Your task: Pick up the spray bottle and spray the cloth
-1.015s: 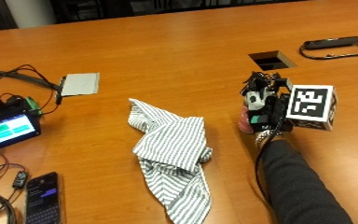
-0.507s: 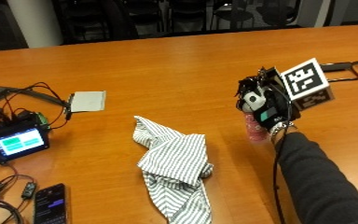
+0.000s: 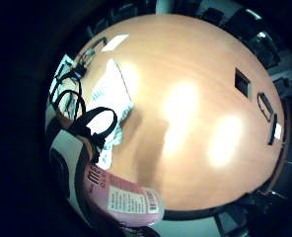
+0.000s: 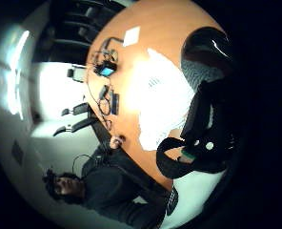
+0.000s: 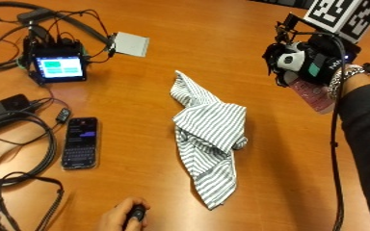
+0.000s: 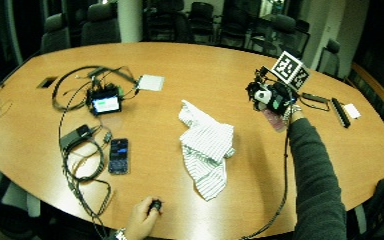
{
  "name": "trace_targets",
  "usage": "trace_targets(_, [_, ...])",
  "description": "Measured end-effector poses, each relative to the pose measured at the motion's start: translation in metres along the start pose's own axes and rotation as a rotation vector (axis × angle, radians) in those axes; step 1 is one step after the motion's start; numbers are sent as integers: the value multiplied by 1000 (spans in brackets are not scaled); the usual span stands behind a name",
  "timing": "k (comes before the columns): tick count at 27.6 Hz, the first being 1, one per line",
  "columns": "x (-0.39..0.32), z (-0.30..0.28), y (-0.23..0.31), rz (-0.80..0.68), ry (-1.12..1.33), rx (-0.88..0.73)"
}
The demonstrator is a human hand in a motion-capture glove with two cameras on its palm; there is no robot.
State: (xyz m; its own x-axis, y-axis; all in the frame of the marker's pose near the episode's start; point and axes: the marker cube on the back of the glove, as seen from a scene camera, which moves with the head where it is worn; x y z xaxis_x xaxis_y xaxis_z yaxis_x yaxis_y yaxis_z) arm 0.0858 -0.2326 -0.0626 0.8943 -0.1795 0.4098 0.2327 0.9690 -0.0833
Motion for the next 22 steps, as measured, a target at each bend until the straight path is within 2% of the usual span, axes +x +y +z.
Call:
trace_targets(11, [-18, -13, 25, 139, 310, -332])
trace_targets(17, [-20, 25, 31, 247, 438, -578])
trace_targets(22, [-26, 63, 22, 256, 513, -708])
